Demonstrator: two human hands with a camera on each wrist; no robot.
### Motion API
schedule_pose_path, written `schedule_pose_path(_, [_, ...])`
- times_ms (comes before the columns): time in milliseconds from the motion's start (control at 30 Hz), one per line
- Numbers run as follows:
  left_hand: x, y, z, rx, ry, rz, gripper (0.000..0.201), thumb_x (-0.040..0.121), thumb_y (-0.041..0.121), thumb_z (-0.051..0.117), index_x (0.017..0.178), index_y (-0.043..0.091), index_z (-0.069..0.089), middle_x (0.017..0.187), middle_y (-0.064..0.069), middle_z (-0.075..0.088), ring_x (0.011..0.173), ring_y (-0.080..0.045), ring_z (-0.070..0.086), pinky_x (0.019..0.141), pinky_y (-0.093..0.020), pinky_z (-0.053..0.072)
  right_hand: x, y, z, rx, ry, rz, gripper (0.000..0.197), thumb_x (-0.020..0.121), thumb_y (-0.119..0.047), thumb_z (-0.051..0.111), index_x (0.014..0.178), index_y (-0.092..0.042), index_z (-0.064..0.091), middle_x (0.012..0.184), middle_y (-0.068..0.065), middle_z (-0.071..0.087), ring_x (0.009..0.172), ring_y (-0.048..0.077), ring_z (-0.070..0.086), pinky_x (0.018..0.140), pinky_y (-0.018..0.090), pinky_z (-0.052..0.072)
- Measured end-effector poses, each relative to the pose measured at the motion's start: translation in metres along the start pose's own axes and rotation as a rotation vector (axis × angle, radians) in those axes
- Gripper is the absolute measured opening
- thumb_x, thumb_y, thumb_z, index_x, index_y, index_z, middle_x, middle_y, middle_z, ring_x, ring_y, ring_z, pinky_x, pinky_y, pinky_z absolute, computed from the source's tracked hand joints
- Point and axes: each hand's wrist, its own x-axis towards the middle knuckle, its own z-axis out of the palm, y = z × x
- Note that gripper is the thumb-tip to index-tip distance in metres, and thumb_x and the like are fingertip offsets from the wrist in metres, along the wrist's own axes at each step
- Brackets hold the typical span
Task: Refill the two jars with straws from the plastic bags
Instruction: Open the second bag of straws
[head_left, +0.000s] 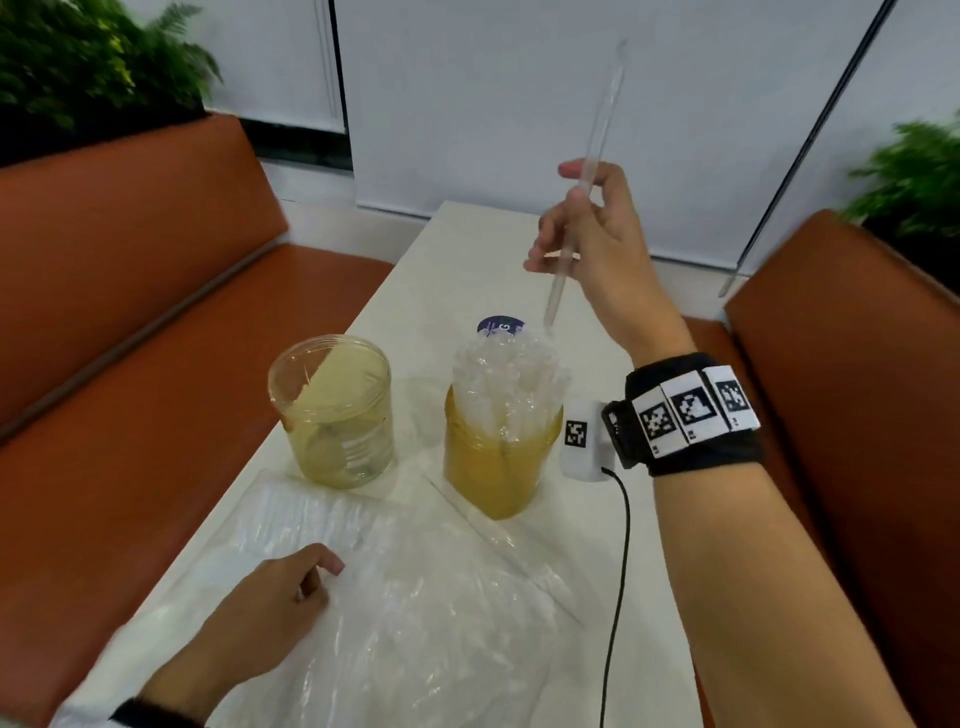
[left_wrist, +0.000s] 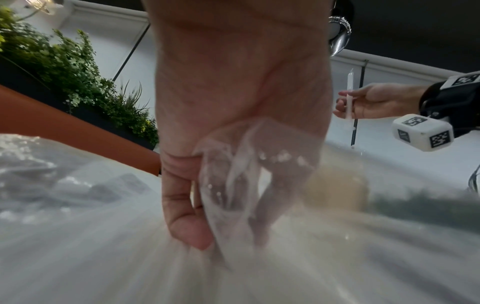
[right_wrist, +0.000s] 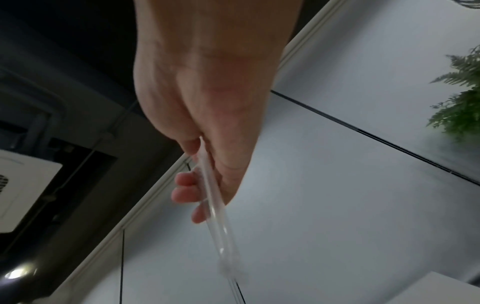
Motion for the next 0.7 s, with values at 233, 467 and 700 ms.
schedule_pose_path(233, [-0.002,-0.004,-0.007,-0.079,-0.030,0.045,0.027,0.094,0.010,0.050,0.104,0.032,0.062,0.074,0.003,0.063,0.052,-0.005,0.049,0.049,-0.015,0.037,-0.043,0.045,0.041,-0.368,0.055,0.047,0.007,0.110,-0.016,0.033,0.112,-0.019,0.039,0.096,0.008,0.070,0.071,0.014,0.062,0.062,0.020,0.050])
schedule_pose_path(467, [0.000,-0.007,-0.009,-0.054,-0.045,0.097,0.027,0.095,0.010,0.050,0.107,0.031,0.061,0.074,0.006,0.062,0.057,-0.006,0.052,0.053,-0.013,0.038,-0.061,0.061,0.044,-0.679,0.119,0.107,0.062,0.082,-0.004,0.073,0.133,-0.027,0.046,0.106,-0.001,0.067,0.083,0.017,0.070,0.079,0.040,0.061])
schedule_pose_path(700, [0.002,-0.006,-0.010,-0.053,-0.079,0.082,0.026,0.094,0.014,0.050,0.108,0.033,0.060,0.081,0.006,0.062,0.068,-0.007,0.057,0.057,-0.014,0.039,-0.016,0.021,0.052,-0.902,0.264,-0.146,0.023,0.102,-0.028,0.053,0.116,-0.014,0.066,0.103,0.003,0.071,0.090,0.020,0.069,0.081,0.038,0.056])
